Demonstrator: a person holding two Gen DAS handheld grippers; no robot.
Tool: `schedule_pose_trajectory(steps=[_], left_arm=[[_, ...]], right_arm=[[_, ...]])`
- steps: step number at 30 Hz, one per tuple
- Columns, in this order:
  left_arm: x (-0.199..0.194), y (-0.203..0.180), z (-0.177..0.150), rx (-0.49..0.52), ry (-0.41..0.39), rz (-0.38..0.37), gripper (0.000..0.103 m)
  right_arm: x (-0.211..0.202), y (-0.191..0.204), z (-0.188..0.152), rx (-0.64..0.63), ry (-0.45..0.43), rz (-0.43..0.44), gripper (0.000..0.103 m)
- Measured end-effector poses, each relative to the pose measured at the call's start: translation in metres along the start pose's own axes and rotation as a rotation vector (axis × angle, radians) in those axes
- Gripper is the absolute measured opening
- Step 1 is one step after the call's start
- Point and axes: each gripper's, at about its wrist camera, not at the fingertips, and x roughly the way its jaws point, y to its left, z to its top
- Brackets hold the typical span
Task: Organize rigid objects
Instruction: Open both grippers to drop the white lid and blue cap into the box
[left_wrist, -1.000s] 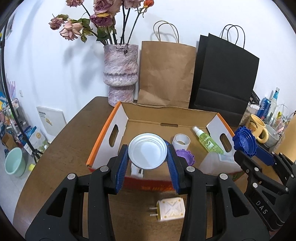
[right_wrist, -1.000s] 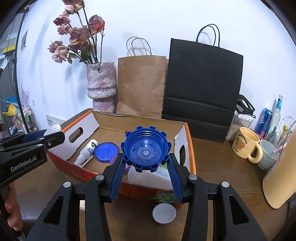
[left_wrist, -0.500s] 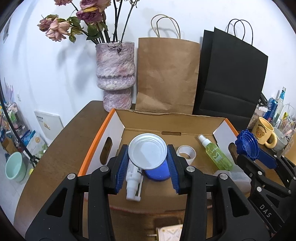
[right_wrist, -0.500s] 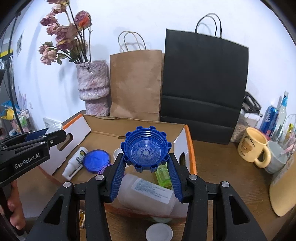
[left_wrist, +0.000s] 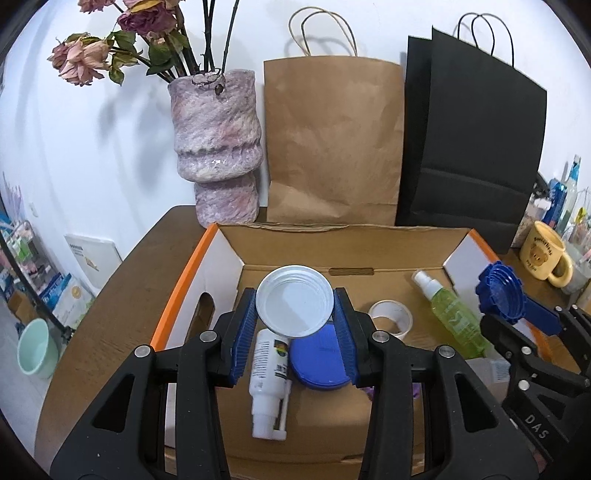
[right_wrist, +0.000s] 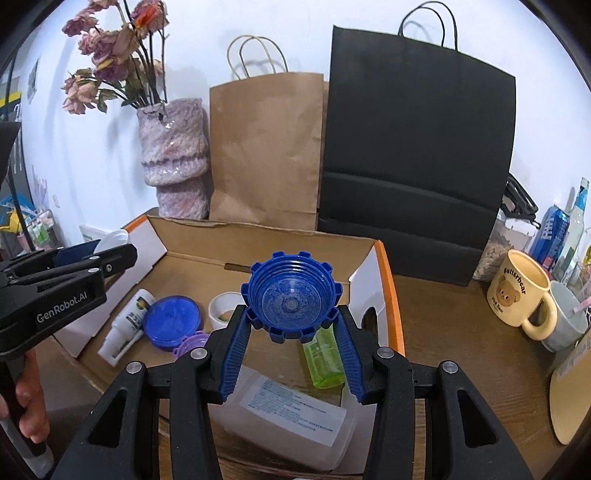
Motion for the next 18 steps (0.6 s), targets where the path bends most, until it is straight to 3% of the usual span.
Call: schedule_pose_trajectory(steps=[10, 11, 12, 13, 14, 16, 18], left_arm=[[0.004, 0.001, -0.003, 0.015, 0.015, -0.010, 0.038], [0.003, 0.002, -0.003, 0.015, 0.014, -0.008, 0.044], [0.003, 0.003, -0.003, 0.012, 0.011, -0.008, 0.050], [0.002, 0.005, -0.002, 0.007, 0.002, -0.008, 0.064], [0.001, 0.008, -0.002, 0.001, -0.007, -0.006, 0.072], [-0.002, 0.012, 0.000, -0.012, -0.028, 0.004, 0.101], [-0.005, 0.018, 0.002, -0.033, -0.049, 0.023, 0.103]], right_arm=[[0.002, 0.000, -0.004, 0.003, 0.015, 0.018, 0.051], [0.003, 0.000, -0.004, 0.003, 0.021, 0.010, 0.052], [0.003, 0.000, -0.004, 0.005, 0.022, 0.003, 0.061], [0.003, -0.001, -0.004, 0.008, 0.021, -0.006, 0.071], [0.001, -0.003, -0.004, 0.014, 0.015, -0.013, 0.090], [-0.001, -0.004, -0.003, 0.016, 0.010, -0.018, 0.091], [-0.004, -0.005, -0.002, 0.015, -0.001, -0.026, 0.091]])
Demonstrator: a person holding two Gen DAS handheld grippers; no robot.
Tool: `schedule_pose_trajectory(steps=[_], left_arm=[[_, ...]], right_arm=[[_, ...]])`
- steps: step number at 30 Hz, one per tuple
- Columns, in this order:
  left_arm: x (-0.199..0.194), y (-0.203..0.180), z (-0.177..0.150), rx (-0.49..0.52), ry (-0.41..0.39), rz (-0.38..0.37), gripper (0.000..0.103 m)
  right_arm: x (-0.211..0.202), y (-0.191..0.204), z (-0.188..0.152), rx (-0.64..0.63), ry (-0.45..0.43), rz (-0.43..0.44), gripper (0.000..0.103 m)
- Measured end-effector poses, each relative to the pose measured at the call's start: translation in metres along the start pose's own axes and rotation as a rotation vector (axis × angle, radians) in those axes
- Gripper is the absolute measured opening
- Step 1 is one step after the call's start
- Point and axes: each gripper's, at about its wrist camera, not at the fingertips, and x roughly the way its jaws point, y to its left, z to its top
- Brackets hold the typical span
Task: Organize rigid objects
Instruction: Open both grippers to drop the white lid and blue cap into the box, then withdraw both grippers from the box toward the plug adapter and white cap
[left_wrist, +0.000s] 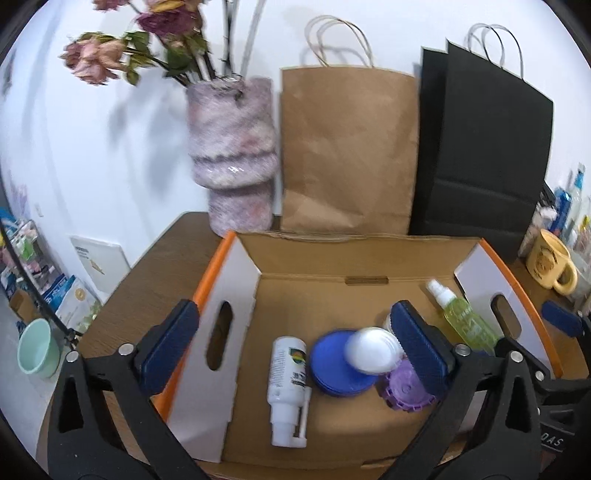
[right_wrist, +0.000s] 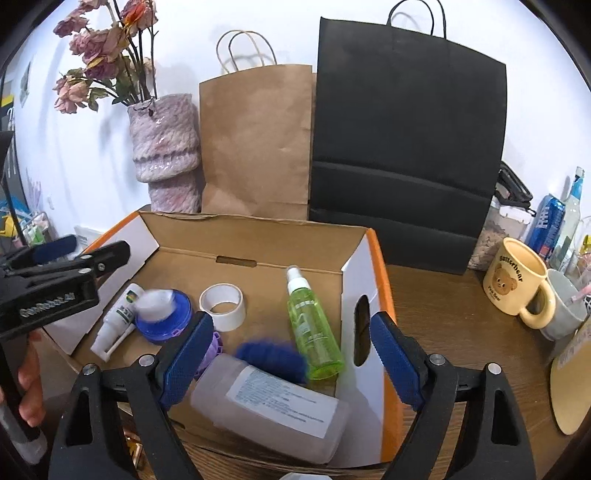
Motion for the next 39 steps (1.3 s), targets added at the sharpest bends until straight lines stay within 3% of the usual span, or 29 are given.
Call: schedule_pose_trajectory(steps=[22, 39], left_arm=[[-0.011, 0.004, -0.003, -0.022, -0.013, -0.013, 0.103], [-0.047, 0.013, -0.029, -0.051, -0.016, -0.012, 0.103]], right_arm=[[-0.015, -0.007, -0.002, 0.039, -0.061, -0.022, 0.091], [-0.052, -0.007, -0.029, 0.012, -0.081, -0.047, 0.091]])
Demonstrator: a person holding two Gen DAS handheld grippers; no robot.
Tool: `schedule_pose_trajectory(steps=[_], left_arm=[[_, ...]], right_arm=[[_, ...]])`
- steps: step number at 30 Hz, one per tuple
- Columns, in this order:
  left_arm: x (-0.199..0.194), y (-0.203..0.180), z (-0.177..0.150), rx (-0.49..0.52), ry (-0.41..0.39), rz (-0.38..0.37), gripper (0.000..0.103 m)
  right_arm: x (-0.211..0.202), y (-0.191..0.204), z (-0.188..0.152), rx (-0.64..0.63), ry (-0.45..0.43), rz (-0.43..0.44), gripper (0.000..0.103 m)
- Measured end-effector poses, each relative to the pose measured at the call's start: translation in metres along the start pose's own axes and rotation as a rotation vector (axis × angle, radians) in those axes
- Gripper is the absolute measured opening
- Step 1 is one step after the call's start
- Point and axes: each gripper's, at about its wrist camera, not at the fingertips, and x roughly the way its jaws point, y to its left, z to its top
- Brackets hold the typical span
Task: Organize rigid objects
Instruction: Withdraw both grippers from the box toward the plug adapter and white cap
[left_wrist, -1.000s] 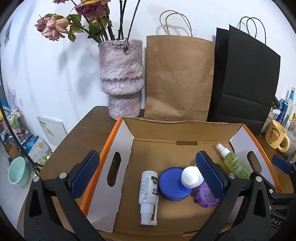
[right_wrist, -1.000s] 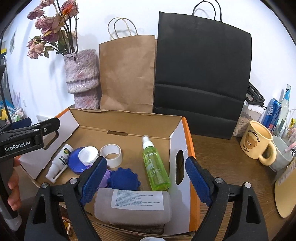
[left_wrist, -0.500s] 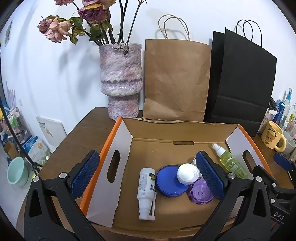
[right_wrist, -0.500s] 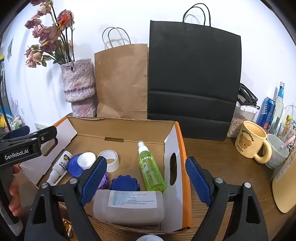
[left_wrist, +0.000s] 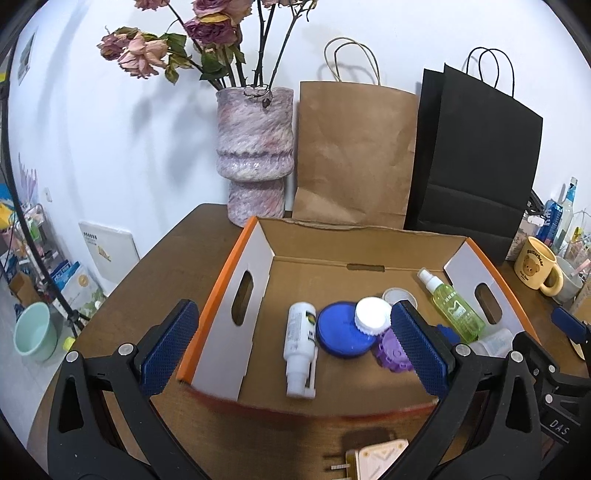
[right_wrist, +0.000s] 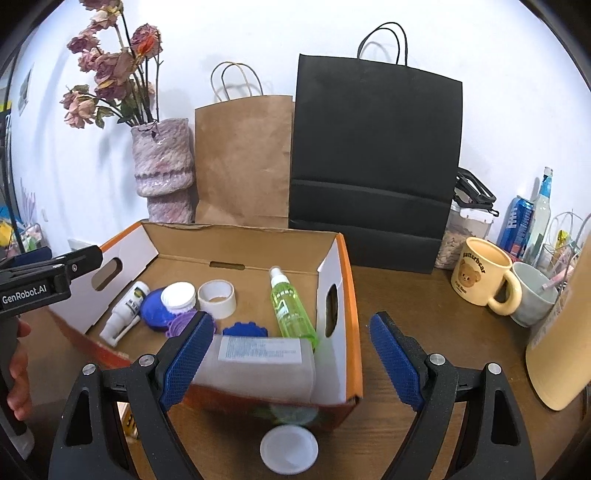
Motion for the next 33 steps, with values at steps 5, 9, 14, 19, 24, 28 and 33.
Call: schedule_pose_trajectory(steps=[5, 9, 14, 19, 24, 28, 33], left_arm=[[-0.011, 0.000, -0.010, 0.002, 0.010, -0.005, 0.103], [-0.022, 0.001, -0.018, 0.002, 0.017, -0.006, 0.103], [-0.033, 0.004, -0.030, -0.005, 0.035, -0.015, 0.103], [-0.042, -0.002, -0.044, 0.015, 0.060, -0.022, 0.103], [-0.050, -0.011, -0.057, 0.036, 0.076, -0.022, 0.103], [-0.055, -0.017, -0.066, 0.049, 0.087, -0.020, 0.103], [-0.055, -0.025, -0.075, 0.054, 0.118, -0.022, 0.103]], right_arm=[[-0.013, 0.000, -0.009, -0.002, -0.001, -0.007, 0.091], [-0.025, -0.001, -0.018, -0.005, 0.003, -0.012, 0.091], [-0.038, -0.001, -0.028, -0.007, 0.009, -0.010, 0.091], [-0.046, -0.003, -0.038, -0.009, 0.027, -0.006, 0.091], [-0.053, -0.006, -0.045, -0.007, 0.042, 0.003, 0.091], [-0.057, -0.007, -0.054, -0.012, 0.064, 0.019, 0.091], [-0.061, -0.010, -0.062, -0.013, 0.085, 0.038, 0.091]])
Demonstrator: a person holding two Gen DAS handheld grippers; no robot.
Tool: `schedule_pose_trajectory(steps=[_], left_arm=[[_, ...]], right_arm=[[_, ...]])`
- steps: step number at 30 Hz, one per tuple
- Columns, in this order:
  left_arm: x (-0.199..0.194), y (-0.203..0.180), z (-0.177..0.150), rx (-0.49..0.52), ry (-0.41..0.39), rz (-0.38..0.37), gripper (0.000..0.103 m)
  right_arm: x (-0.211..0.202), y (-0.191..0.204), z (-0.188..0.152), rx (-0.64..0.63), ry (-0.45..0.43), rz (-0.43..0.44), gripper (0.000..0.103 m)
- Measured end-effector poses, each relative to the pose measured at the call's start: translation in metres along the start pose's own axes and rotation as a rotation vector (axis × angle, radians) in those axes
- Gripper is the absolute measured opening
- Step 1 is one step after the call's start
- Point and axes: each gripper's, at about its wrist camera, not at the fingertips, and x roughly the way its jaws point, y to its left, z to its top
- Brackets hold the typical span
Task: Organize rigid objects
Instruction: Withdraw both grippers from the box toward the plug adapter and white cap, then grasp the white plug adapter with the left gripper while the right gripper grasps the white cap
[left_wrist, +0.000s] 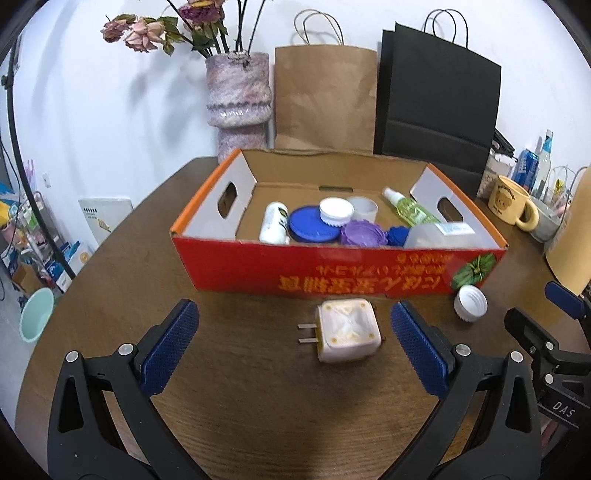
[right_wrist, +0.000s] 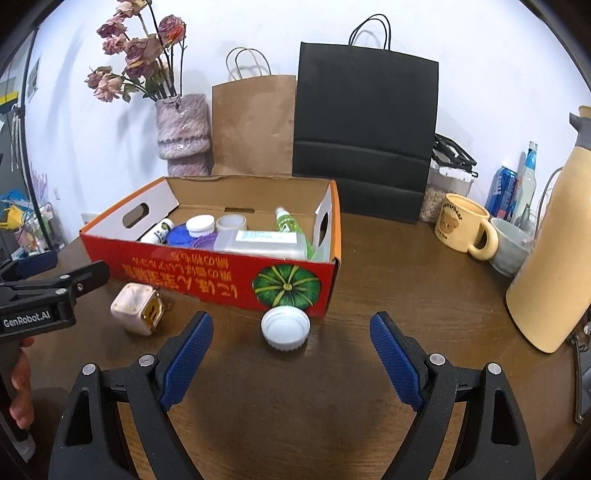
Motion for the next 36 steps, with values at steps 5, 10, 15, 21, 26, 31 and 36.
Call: schedule_pose_trajectory(steps=[5, 10, 15, 21, 26, 31, 36], left_arm=[[0.003, -0.008, -0.009, -0.001, 0.038, 0.005, 0.103], [0.014, -0.015, -0.017, -0.009, 0.098, 0.015, 0.103], [0.032, -0.020, -0.018, -0.033, 0.157, 0.024, 0.103], [0.046, -0.027, -0.015, -0.044, 0.187, 0.035, 0.103], [0.054, -0.030, -0.012, -0.044, 0.201, 0.043, 0.103], [0.058, -0.036, -0.010, -0.043, 0.209, 0.028, 0.094], [0.063, -0.041, -0.010, -0.038, 0.231, 0.012, 0.061]], right_arm=[[-0.002, -0.001, -0.005, -0.006, 0.015, 0.020, 0.091], [-0.002, -0.006, -0.008, -0.005, 0.028, 0.022, 0.091], [0.000, -0.014, -0.008, 0.023, 0.037, 0.007, 0.091], [0.005, -0.016, -0.009, 0.034, 0.052, -0.003, 0.091], [0.009, -0.017, -0.010, 0.040, 0.063, -0.012, 0.091], [0.014, -0.018, -0.010, 0.047, 0.078, -0.019, 0.091], [0.017, -0.021, -0.010, 0.058, 0.088, -0.021, 0.091]])
